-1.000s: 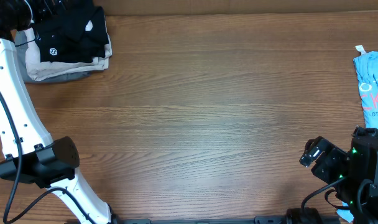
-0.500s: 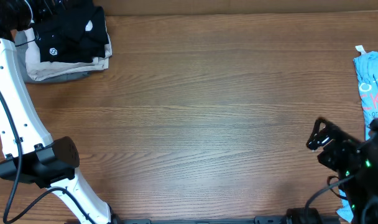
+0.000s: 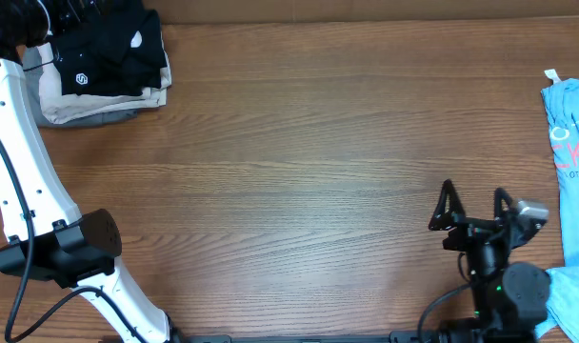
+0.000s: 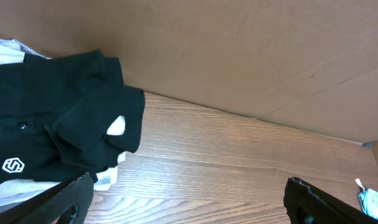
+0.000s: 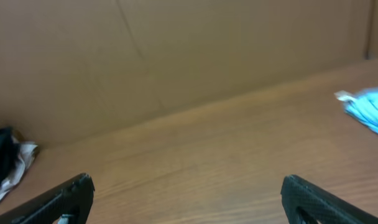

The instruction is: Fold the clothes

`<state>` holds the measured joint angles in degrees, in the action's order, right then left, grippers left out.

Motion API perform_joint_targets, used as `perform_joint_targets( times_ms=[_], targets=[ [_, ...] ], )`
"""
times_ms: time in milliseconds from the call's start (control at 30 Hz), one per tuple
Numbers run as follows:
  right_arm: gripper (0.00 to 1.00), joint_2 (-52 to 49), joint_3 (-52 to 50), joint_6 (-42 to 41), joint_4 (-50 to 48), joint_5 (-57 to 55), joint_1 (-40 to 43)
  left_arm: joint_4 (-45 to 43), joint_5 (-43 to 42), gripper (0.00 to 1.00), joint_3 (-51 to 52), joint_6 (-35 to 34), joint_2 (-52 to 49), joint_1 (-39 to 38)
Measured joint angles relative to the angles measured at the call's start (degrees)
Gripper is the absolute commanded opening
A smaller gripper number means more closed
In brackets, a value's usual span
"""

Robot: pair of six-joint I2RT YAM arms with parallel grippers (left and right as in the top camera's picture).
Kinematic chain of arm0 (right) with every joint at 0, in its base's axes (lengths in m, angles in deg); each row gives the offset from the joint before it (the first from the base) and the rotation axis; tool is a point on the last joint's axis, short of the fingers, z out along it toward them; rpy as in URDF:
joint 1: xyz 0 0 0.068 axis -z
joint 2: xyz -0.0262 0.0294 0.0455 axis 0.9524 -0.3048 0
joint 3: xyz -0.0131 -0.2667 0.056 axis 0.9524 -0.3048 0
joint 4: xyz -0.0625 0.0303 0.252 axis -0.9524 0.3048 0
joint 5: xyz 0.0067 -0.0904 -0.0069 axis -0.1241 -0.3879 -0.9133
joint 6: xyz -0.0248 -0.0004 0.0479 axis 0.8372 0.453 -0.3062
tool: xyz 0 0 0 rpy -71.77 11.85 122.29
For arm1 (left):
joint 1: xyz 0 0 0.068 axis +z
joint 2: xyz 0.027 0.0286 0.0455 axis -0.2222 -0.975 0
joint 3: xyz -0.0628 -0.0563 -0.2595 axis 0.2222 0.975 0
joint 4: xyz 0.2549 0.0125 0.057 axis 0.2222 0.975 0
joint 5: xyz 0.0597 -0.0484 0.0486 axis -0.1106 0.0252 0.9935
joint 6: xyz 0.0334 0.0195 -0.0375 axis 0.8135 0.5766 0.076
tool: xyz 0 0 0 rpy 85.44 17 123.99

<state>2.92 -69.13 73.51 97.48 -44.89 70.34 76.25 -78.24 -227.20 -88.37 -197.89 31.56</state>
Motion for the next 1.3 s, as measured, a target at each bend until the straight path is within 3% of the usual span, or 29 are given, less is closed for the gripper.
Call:
perform_joint_targets(
  times_ms=[167,367,500,1300],
  targets=[
    [1.00,5.49,-13.66,0.13,-17.29,1.11,-0.02,0.04,0.00,1.00,0.00,0.00,0.00,0.00],
    [1.00,6.88,-16.09,-0.31,-16.46,1.27,0.00,0.02,0.00,1.00,-0.02,0.00,0.00,0.00],
    [1.00,7.67,-16.09,-0.48,-10.62,1.36,0.00,0.02,-0.02,1.00,-0.02,-0.02,0.00,0.00],
    [1.00,8.44,-16.09,-0.50,-10.40,3.43,0.00,0.02,-0.02,1.00,0.00,0.00,0.00,0.00]
  ],
)
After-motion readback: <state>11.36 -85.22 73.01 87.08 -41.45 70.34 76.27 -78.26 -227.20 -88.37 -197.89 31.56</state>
